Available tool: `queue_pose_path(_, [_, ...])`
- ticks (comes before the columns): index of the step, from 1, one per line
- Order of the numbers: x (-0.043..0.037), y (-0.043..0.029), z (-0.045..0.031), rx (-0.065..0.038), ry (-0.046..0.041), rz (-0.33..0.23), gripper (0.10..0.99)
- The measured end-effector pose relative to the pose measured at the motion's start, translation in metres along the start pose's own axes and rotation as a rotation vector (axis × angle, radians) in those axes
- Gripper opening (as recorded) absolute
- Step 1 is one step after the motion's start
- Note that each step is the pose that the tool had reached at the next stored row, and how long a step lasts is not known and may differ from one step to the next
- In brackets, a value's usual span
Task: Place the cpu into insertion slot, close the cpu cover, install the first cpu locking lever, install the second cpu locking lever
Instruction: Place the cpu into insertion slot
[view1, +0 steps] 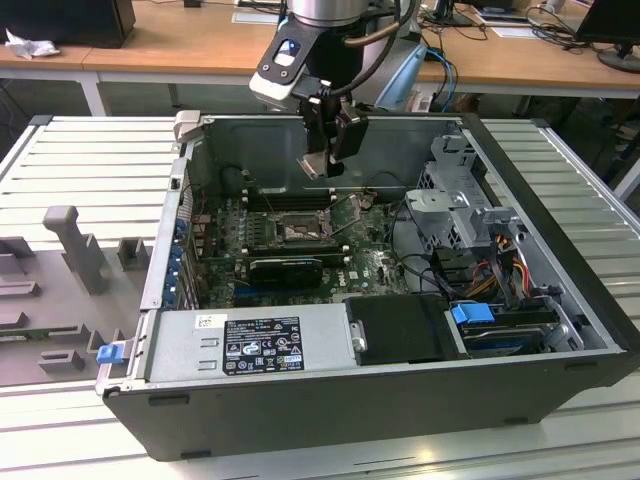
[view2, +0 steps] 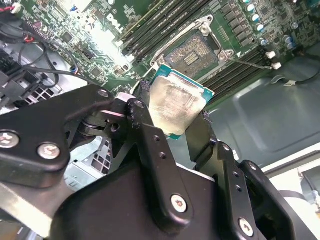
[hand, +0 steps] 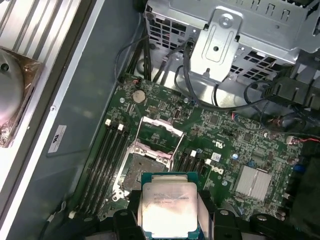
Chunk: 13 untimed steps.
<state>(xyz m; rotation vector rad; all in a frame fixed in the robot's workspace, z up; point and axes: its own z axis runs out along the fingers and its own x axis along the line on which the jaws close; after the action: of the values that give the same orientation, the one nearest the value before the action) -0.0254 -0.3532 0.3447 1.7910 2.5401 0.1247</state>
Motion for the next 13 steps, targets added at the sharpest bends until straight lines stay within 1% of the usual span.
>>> queue_pose_path(11, [0.0000,0.0000,0.0004,-0.002,-0.0063,0.075,0.529])
queue_pose_path(13, [0.0000,0.0000,0.0005,-0.002,-0.0081,0.097,0.529])
